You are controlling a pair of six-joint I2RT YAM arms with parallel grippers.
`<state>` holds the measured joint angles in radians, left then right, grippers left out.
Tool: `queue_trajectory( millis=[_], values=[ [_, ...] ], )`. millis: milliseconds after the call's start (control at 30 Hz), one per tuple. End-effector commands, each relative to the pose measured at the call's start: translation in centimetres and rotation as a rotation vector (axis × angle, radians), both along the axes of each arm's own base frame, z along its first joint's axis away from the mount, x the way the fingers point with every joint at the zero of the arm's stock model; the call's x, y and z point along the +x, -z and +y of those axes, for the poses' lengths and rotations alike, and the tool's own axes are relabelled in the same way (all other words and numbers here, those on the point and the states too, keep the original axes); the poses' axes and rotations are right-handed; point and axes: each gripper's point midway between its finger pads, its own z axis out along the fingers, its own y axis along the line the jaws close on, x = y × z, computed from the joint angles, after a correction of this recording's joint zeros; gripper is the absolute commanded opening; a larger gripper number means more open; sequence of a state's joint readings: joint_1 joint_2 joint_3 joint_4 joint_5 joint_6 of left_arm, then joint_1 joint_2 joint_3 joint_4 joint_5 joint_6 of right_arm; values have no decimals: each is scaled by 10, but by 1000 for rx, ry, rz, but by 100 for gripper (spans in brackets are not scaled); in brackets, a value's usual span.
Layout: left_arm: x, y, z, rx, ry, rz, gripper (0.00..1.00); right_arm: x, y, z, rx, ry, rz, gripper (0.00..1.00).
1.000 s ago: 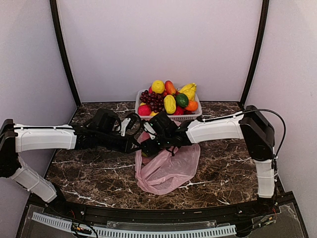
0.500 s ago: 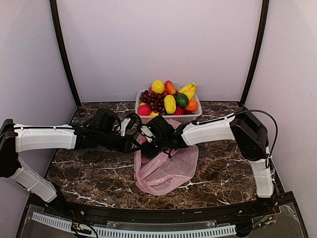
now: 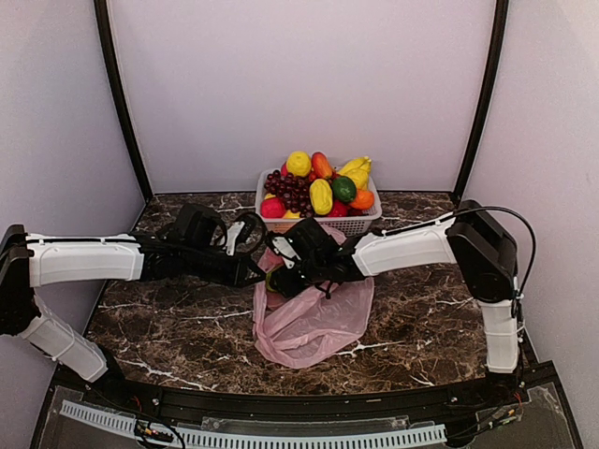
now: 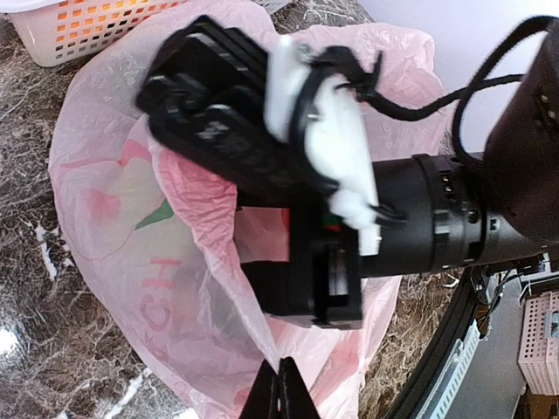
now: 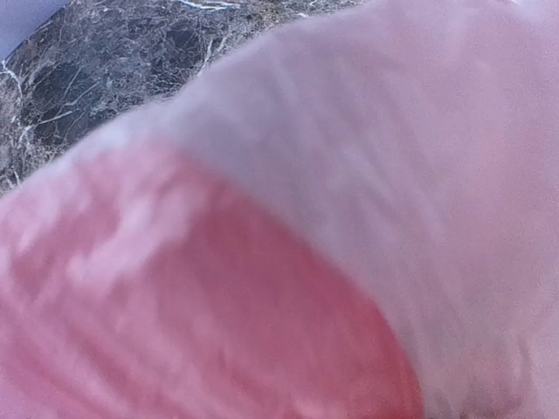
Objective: Untie the knot of the plastic bag and take out the fruit
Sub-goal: Pick up the fake fruit from the takeout bag, then place the fake fruit in the bin.
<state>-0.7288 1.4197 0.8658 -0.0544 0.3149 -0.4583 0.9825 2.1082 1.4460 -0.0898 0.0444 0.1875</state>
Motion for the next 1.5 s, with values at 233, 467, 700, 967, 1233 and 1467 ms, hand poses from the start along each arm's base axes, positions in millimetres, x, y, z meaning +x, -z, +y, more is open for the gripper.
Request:
queue_trajectory(
  millis=[233, 467, 700, 967, 1233, 1467],
  values=[
    [6, 7, 22, -8, -69, 46, 1, -49, -56, -33, 79, 7, 59, 31],
    [10, 8, 20, -27, -69, 56, 1, -98, -92, -32, 167, -51, 132, 31],
    [11, 11, 21, -24, -76, 60, 1, -123, -169, -25, 341, -128, 143, 32],
    [19, -5, 35, -7, -111, 9, 34, -79, -238, -60, 345, 26, -56, 31],
    [32, -47, 82, 74, -176, -98, 87, -5, -265, -104, 249, 188, -235, 33],
    [53, -67, 144, 129, -277, -140, 93, 67, -267, -121, 193, 287, -293, 33]
  ],
)
